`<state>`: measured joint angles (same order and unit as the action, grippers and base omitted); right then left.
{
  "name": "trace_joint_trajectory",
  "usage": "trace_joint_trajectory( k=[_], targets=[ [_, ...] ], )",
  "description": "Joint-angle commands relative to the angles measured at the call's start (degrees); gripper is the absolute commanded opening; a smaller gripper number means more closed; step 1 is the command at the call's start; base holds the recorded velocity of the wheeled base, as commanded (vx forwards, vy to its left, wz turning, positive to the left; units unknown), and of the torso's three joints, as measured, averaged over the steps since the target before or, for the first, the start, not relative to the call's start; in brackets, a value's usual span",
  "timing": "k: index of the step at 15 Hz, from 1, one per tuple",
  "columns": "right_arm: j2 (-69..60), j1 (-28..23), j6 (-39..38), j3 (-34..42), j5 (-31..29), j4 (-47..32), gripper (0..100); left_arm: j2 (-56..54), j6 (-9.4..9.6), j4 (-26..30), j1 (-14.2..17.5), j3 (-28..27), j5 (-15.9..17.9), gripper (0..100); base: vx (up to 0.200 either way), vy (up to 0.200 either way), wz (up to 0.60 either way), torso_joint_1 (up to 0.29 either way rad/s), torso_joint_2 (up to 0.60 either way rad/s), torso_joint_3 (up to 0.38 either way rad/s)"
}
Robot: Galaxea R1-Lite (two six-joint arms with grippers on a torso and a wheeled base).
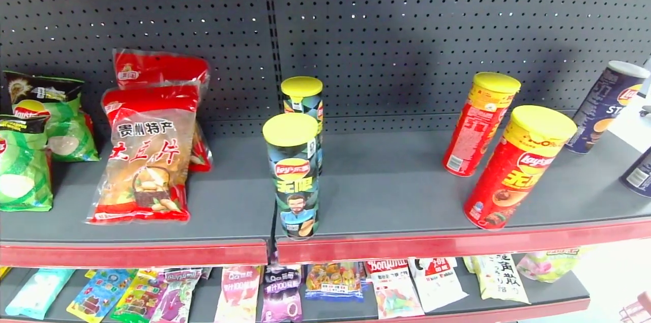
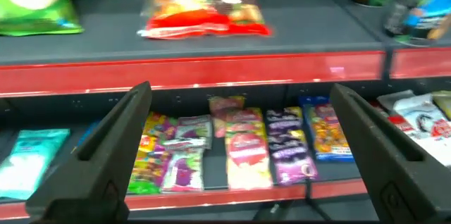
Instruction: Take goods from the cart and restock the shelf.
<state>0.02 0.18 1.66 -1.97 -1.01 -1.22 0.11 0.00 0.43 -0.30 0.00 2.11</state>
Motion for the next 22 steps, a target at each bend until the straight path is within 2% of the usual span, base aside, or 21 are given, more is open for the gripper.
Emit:
trace_joint_trajectory(
  k=[1, 14, 22],
  targets=[
    [-0.02, -0.01, 0.01, 0.04, 0.05, -0.01, 100, -0.02, 0.0, 0.01, -0.05, 0.0, 0.0, 100, 0.0, -0.2, 0.0, -0.002, 0.0, -0.002],
    [-0.02, -0.01, -0.08, -0.05, 0.05, -0.01, 100, -0.02, 0.0, 0.01, -0.05, 0.0, 0.0, 100, 0.0, -0.2, 0.0, 0.002, 0.0, 0.002],
    [-0.02, -0.09, -0.34, 0.04, -0.48, -0.01, 100, -0.02, -0.09, 0.01, -0.05, 0.0, 0.0, 100, 0.0, 0.0, 0.0, 0.0, 0.0, 0.0]
  ],
)
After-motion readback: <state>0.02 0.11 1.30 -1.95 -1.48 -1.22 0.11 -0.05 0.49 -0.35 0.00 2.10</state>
